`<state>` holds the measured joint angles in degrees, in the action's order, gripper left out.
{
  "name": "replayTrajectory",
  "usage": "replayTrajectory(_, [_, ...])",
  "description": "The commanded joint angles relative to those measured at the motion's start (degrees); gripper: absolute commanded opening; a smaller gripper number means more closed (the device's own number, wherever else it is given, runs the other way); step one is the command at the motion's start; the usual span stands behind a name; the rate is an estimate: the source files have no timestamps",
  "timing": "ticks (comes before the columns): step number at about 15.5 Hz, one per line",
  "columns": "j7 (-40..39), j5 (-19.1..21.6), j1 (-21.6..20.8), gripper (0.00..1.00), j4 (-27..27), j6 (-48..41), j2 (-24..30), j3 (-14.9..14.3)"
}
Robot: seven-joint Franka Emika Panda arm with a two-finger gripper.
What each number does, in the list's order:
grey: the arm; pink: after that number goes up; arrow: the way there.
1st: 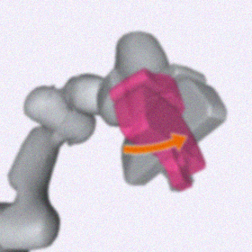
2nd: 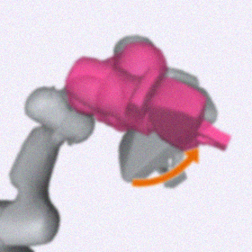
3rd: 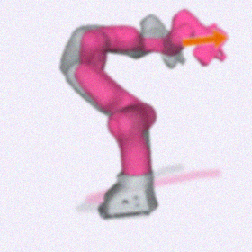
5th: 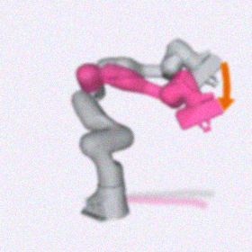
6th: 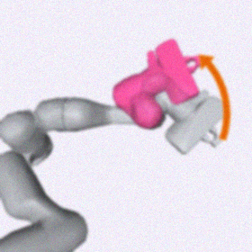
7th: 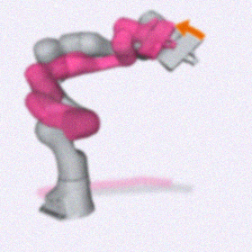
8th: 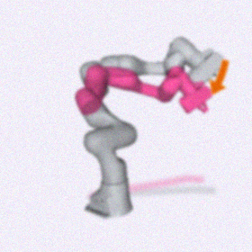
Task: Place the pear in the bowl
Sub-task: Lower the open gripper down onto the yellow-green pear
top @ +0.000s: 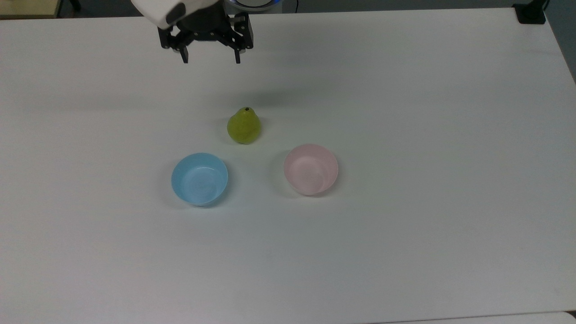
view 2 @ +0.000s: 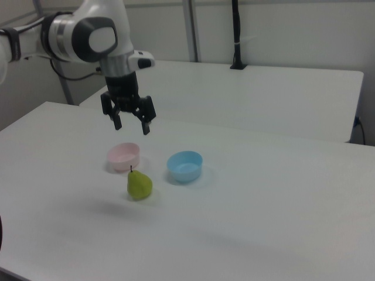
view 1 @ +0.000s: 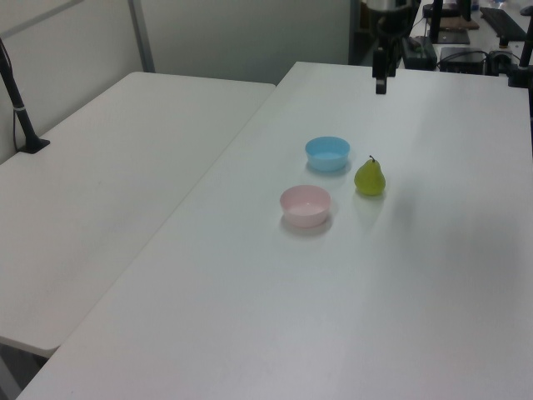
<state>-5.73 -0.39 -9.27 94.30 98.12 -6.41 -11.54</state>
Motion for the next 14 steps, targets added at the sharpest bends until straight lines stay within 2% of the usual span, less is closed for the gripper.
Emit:
replayTrajectory(1, [-4.8,0.0,-1.5,1.00,5.3,6.1,-1.6,0.3])
replayTrajectory(5, [-5.0,-5.1,-6.3,1.00,11.8,15.4,-5.7,0.3])
replayTrajectory(10, [-10.9,-6.8,-6.5,1.00,13.5,19.1,-10.0,0.3])
replayTrajectory(14, [-10.9,-8.5,-6.5,1.00,14.5,22.9,-12.7,0.2])
